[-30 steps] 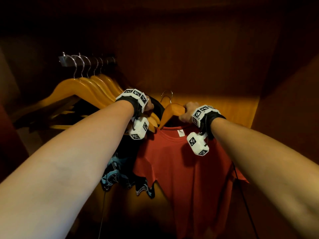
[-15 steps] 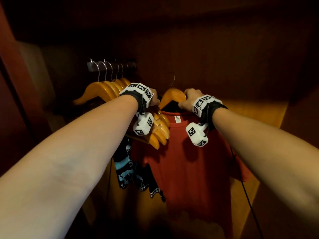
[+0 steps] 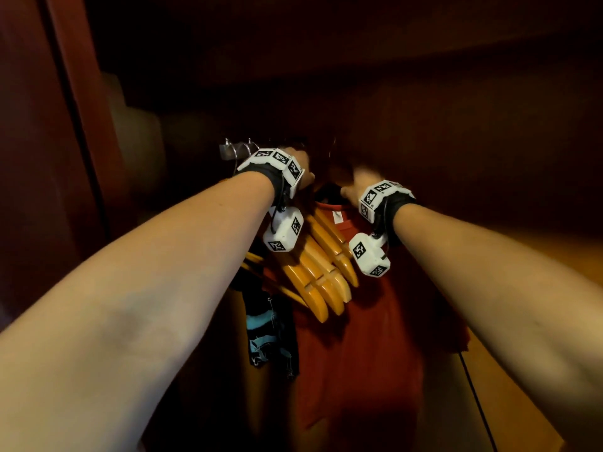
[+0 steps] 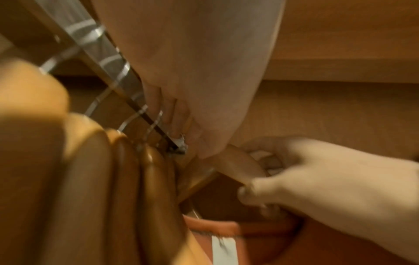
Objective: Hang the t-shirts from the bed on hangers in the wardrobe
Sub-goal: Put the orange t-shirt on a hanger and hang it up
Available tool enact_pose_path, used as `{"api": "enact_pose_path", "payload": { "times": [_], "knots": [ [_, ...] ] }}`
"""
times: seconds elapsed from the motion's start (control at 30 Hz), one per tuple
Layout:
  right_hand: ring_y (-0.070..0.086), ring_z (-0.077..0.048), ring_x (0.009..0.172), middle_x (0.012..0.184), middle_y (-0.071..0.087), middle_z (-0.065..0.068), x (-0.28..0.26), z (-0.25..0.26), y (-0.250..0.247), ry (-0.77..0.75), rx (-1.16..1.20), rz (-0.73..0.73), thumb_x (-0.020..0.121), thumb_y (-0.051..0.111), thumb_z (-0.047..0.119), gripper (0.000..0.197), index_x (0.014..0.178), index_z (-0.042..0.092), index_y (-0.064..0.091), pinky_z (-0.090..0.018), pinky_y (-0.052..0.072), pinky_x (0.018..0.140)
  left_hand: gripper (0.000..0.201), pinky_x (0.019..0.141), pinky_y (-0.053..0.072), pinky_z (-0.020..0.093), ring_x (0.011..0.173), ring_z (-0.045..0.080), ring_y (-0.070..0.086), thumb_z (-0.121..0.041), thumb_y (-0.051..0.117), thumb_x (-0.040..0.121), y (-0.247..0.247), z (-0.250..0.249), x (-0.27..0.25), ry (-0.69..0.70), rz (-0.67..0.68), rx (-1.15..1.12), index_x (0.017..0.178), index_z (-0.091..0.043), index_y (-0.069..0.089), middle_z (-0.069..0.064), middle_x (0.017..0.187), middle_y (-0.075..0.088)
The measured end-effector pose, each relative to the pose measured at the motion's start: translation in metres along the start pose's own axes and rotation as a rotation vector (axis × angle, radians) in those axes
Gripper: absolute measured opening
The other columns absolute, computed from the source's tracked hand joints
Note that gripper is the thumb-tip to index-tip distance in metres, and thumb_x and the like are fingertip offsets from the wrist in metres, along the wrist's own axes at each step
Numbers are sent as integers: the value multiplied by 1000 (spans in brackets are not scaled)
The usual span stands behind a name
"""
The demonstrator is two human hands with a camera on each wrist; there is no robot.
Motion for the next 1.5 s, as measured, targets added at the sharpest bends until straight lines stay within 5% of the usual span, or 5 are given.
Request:
{"api": "enact_pose_path", "payload": {
  "times": [0.27, 0.47, 0.9, 1.3, 1.5],
  "knots": [
    [46, -33, 130, 148, 40, -20, 38, 51, 16, -70, -19, 68, 102, 48, 11, 48, 147, 3, 33, -38, 36, 107, 43, 75, 44, 32, 106, 30, 62, -42, 53, 94, 4, 10, -10, 11, 88, 2, 126, -15, 60, 12, 119, 64],
    [56, -36, 122, 142, 50, -12, 65, 52, 37, -94, -30, 55, 92, 49, 56, 62, 144, 23, 41, -44, 47, 100, 40, 80, 48, 34, 106, 30, 61, -38, 55, 95, 7, 18, -15, 17, 111, -17, 126, -12, 61, 12, 118, 64],
    [50, -34, 128, 147, 45, -14, 42, 33, 49, -100, -90, 141, 93, 66, 18, 78, 156, 24, 21, -41, 46, 101, 49, 92, 46, 36, 119, 28, 55, -38, 53, 96, 16, 20, -28, 47, 125, -16, 139, -14, 51, 9, 133, 57],
    [67, -24, 94, 104, 69, -7, 7, 49, 42, -199, 91, 76, 93, 62, 23, 15, 105, 16, 68, -35, 55, 78, 53, 105, 37, 39, 135, 29, 39, -39, 53, 96, 22, 8, -38, 72, 119, -7, 145, -20, 45, 10, 148, 40],
    [63, -27, 102, 111, 64, -5, -1, 39, 66, -92, -48, 220, 93, 55, 53, 45, 124, 20, 60, -43, 53, 91, 49, 112, 29, 50, 143, 31, 24, -43, 50, 95, 31, 7, -44, 82, 182, 44, 144, -38, 43, 6, 157, 26]
  ]
}}
Point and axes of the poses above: each hand's wrist, its own x-axis towards the middle knuckle, its own y-axis out of the palm, z = x × y, the point moved 8 cm from there along x, towards the middle knuckle
